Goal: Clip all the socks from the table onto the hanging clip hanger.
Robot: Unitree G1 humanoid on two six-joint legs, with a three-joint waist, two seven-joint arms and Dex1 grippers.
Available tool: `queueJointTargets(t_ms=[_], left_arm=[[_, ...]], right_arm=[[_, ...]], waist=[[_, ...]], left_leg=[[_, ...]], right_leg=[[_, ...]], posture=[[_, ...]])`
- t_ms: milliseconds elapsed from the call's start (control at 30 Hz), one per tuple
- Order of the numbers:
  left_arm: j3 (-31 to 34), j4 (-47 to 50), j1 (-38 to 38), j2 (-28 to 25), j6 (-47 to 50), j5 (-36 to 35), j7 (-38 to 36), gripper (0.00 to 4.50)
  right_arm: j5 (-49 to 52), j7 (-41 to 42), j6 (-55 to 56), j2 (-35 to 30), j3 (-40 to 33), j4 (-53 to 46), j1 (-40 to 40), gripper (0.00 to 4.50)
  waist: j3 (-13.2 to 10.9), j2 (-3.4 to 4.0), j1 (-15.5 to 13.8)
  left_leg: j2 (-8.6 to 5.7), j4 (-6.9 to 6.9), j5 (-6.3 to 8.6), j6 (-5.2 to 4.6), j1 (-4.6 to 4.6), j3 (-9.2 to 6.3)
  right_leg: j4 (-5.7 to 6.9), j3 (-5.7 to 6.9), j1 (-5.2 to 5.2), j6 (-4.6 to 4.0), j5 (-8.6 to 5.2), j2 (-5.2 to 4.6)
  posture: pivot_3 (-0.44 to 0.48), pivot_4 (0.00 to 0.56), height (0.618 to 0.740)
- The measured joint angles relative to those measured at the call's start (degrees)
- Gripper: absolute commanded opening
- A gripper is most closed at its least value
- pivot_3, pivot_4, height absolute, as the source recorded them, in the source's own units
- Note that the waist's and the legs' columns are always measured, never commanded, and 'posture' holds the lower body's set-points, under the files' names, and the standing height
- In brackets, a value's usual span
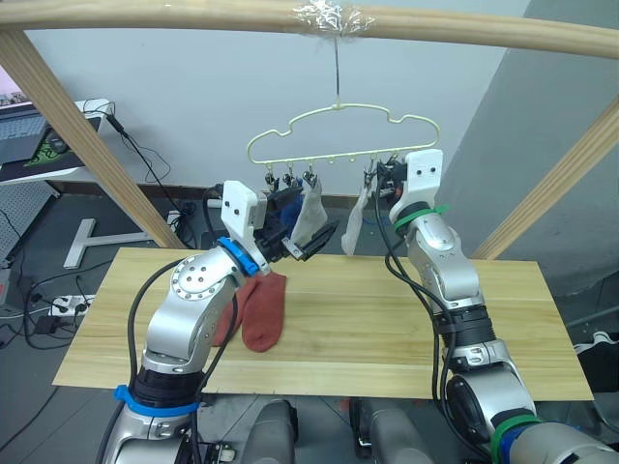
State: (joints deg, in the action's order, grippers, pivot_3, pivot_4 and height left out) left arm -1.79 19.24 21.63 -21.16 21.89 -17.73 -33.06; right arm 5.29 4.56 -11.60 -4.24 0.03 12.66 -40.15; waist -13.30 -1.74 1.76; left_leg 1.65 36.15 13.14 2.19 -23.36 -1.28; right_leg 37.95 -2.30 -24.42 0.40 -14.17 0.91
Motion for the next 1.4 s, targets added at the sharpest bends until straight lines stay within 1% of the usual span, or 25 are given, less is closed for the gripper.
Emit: queueJointTargets(t_ms=[433, 533, 600, 1133, 1167, 1267, 1400], left_arm=[[0.0, -0.01, 0.08, 0.0, -0.08, 0.0, -0.02, 4.5], [0.0, 0.0, 0.08, 0.0, -0.07, 0.0, 0.01, 4.5], [0.0, 0.0, 0.08, 0.0, -0.07, 0.01, 0.04, 4.5], [0.0, -0.01, 0.49, -0.01, -0.07, 0.01, 0.05, 4.5], [0.0, 0.0, 0.49, -0.01, -0.05, 0.01, 0.05, 4.5], [0.0, 0.0, 0.49, -0.02, 0.0, 0.0, 0.08, 4.5], [0.0, 0.0, 0.49, -0.03, 0.06, 0.0, 0.23, 4.5]], right_arm=[[0.01, 0.06, 0.0, 0.1, -0.03, 0.0, 0.0, 1.12], [0.01, 0.07, 0.0, 0.1, -0.04, 0.0, 0.0, 1.68], [-0.01, 0.01, 0.0, 0.1, -0.05, 0.0, 0.0, 2.35], [0.0, -0.13, 0.0, 0.4, -0.21, 0.04, 0.0, 2.35], [-0.01, -0.14, 0.0, 0.46, -0.2, 0.04, 0.0, 2.19], [0.02, -0.23, -0.07, 0.61, -0.22, 0.04, 0.0, 1.43], [0.03, -0.58, -0.08, 0.63, -0.3, 0.23, -0.03, 1.43]], waist=[[0.0, 0.0, 0.0], [0.0, 0.0, 0.0], [0.0, 0.0, 0.0], [0.0, 0.0, 0.0], [0.0, 0.0, 0.0], [0.0, 0.0, 0.0], [0.0, 0.0, 0.0]], left_leg=[[0.0, 0.02, 0.0, 0.0, 0.0, 0.0], [0.0, 0.02, 0.0, 0.0, 0.0, 0.0], [0.0, 0.02, 0.0, 0.0, 0.0, 0.0], [0.0, 0.03, 0.0, 0.0, 0.01, 0.0], [0.0, 0.03, 0.0, 0.0, 0.01, 0.0], [0.0, 0.03, 0.0, 0.0, 0.01, 0.0], [0.0, 0.03, 0.0, 0.0, 0.01, 0.0]], right_leg=[[0.02, 0.0, 0.0, -0.02, 0.01, 0.0], [0.03, 0.0, 0.0, -0.02, 0.01, 0.0], [0.03, 0.0, 0.0, -0.02, 0.01, 0.0], [0.04, 0.0, 0.0, -0.03, 0.02, 0.0], [0.05, 0.0, 0.0, -0.03, 0.02, 0.0], [0.05, 0.0, 0.0, -0.03, 0.02, 0.0], [0.05, 0.0, 0.0, -0.03, 0.02, 0.0]], posture=[[0.042, 0.217, 0.74], [0.042, 0.218, 0.74], [0.042, 0.218, 0.74], [0.045, 0.228, 0.74], [0.045, 0.228, 0.74], [0.046, 0.23, 0.74], [0.048, 0.233, 0.74]])
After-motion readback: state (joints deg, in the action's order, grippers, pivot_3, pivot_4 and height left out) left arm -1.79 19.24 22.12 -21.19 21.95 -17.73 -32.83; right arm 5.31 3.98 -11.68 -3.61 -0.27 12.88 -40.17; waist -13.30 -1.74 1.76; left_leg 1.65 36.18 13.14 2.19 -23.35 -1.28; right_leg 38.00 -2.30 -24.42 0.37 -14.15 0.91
